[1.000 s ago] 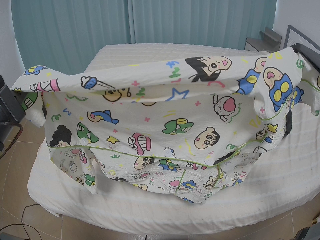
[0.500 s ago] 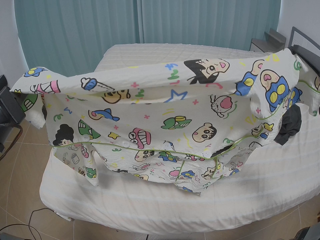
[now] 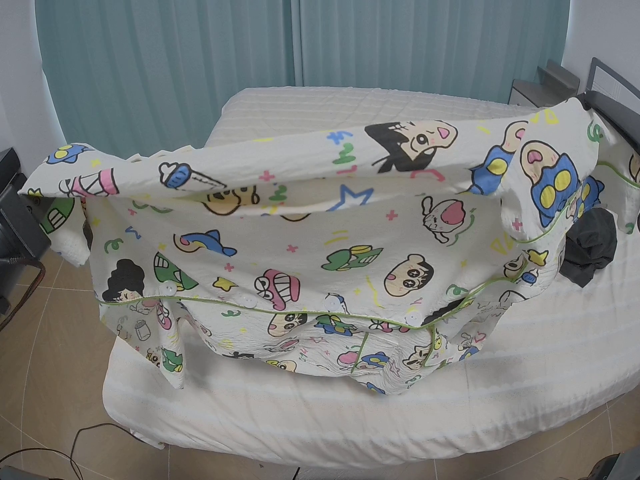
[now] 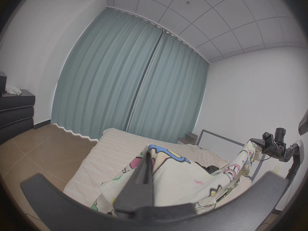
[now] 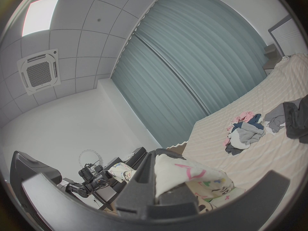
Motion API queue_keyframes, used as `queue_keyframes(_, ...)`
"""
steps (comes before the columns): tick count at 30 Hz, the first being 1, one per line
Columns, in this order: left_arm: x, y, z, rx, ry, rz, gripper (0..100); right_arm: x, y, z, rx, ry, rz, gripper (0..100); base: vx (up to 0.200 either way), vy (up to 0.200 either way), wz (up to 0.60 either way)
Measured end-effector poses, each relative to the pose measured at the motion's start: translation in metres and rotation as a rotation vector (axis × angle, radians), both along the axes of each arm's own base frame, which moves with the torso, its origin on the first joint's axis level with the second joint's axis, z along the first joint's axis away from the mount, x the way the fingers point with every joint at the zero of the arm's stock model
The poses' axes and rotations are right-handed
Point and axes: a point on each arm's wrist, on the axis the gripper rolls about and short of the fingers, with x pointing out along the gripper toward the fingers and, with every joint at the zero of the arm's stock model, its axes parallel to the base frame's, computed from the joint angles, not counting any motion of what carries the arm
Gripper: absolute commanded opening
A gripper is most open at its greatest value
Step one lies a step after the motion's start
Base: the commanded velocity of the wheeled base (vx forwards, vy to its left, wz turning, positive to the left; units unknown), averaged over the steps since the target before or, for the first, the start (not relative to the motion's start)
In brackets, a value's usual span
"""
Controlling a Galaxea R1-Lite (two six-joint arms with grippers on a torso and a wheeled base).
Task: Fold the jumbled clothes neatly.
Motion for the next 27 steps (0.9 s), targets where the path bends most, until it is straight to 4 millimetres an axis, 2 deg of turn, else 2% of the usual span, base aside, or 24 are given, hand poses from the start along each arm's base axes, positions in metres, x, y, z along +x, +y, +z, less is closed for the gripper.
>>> queue_keyframes(14, -0.004, 0.002, -0.001, -0.002, -0.004, -0.001, 0, -0.003, -0.002, 0.001, 0.005, -0.010, 0.001, 0, -0.200, 0.000, 0.00)
queue_keyframes(25, -0.008, 0.004, -0.006, -0.001, 0.000, 0.000, 0, -0.014, -0.007, 0.005, 0.022, -0.037, 0.014, 0, -0.200, 0.000, 0.00)
queue_keyframes(27, -0.009, 0.005, -0.007, 0.000, 0.000, 0.000, 0, -0.015, -0.007, 0.003, 0.019, -0.033, 0.016, 0, 0.000, 0.000, 0.00)
